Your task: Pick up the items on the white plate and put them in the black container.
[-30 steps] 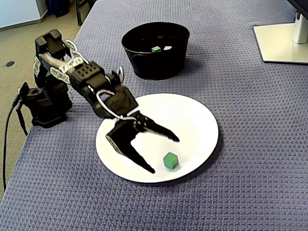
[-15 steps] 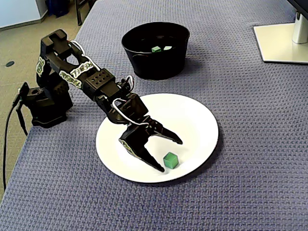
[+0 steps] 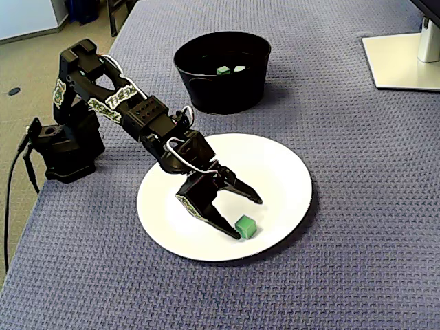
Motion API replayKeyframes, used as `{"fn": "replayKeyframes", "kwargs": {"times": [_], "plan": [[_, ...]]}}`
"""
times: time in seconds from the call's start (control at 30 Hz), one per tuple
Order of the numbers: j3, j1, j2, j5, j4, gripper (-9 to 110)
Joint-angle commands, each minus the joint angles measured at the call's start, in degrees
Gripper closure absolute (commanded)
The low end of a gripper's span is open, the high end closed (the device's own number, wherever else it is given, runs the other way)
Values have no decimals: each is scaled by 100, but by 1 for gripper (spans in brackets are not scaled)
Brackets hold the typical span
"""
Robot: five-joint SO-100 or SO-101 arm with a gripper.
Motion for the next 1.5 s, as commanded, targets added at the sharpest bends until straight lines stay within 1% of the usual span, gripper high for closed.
{"fn": "replayKeyframes", "kwargs": {"times": [0.0, 0.07, 0.27, 0.4, 0.57, 0.73, 0.9, 1.07, 1.13, 1.27, 1.33, 1.47], "plan": [[-18, 0, 369, -70, -132, 78], [-18, 18, 343, -53, -149, 82], [-62, 70, 264, -9, -176, 83], [-53, 88, 202, 9, -193, 89], [35, 97, 158, 35, -237, 101], [44, 132, 413, 606, -149, 102], [-466, 378, 1907, 1960, 1793, 102], [-193, 255, 4166, 3146, 3006, 102], [-264, -62, 5027, 3647, 3516, 102], [-738, -1222, 6442, 4641, 4333, 102], [-1547, -2065, 6434, 5353, 4641, 102], [-4175, -4359, 5089, 6706, 6056, 102]]}}
